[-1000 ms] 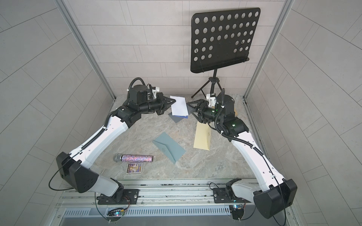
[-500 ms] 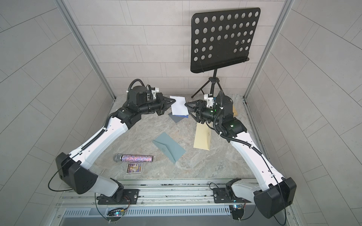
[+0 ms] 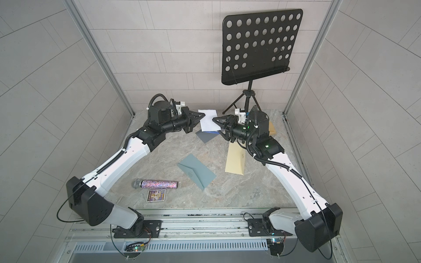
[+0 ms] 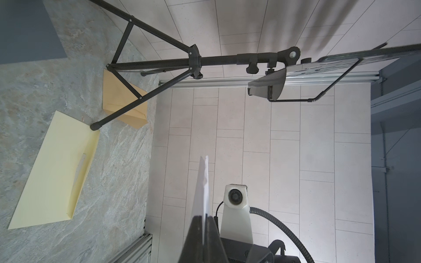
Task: Take the letter paper out of the envelope
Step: Unfold the letter paper.
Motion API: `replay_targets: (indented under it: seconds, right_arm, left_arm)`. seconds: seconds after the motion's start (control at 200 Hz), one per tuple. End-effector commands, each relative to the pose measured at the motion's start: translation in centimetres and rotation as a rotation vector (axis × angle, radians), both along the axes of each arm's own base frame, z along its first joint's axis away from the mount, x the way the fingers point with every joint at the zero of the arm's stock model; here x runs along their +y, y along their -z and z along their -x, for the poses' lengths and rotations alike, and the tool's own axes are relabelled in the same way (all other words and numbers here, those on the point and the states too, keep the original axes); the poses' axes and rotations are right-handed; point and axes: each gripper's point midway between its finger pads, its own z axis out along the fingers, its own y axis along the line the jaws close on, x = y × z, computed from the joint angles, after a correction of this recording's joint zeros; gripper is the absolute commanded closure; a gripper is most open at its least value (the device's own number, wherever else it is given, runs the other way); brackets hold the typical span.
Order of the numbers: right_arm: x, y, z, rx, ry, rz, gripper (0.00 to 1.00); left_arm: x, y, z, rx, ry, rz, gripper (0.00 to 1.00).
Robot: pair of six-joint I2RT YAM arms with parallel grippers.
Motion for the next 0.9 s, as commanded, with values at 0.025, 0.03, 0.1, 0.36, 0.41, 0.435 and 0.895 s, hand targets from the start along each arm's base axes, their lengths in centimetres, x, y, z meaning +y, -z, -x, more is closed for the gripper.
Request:
replay_targets:
  seconds: [0.025, 0.03, 0.1, 0.36, 0.41, 0.435, 0.895]
  right_arm:
    - [0.5, -1.3, -0.2, -0.011, 0.002, -0.061, 0.5]
    - [0.5, -1.3, -0.2, -0.011, 0.003, -0.062, 0.5]
    - [0.6, -1.6, -0.6, -0.01, 0.008, -0.083, 0.51]
    - [1.8, -2.2, -1.0, -0.001, -0.001, -0.12, 0.54]
    - [2.0, -2.1, -1.1, 0.002, -0.003, -0.117, 0.54]
    - [2.1, -2.1, -1.1, 0.002, -0.005, -0.116, 0.55]
    - [0.9, 0.3, 0.0, -0.113, -0.03, 0.292, 1.0]
  left_arm:
    - [-0.5, -1.4, -0.7, -0.016, -0.007, 0.119, 1.0]
    - [-0.5, -1.4, -0.7, -0.015, -0.008, 0.122, 1.0]
    - [-0.6, -1.5, -0.8, -0.012, -0.011, 0.144, 1.0]
    - [-1.1, -1.6, -1.0, -0.005, -0.014, 0.18, 1.0]
    - [-1.1, -1.7, -1.1, -0.005, -0.017, 0.192, 1.0]
    - [-1.3, -1.8, -1.1, -0.005, -0.015, 0.195, 1.0]
    - [-0.5, -1.7, 0.4, 0.018, -0.02, 0.136, 0.34]
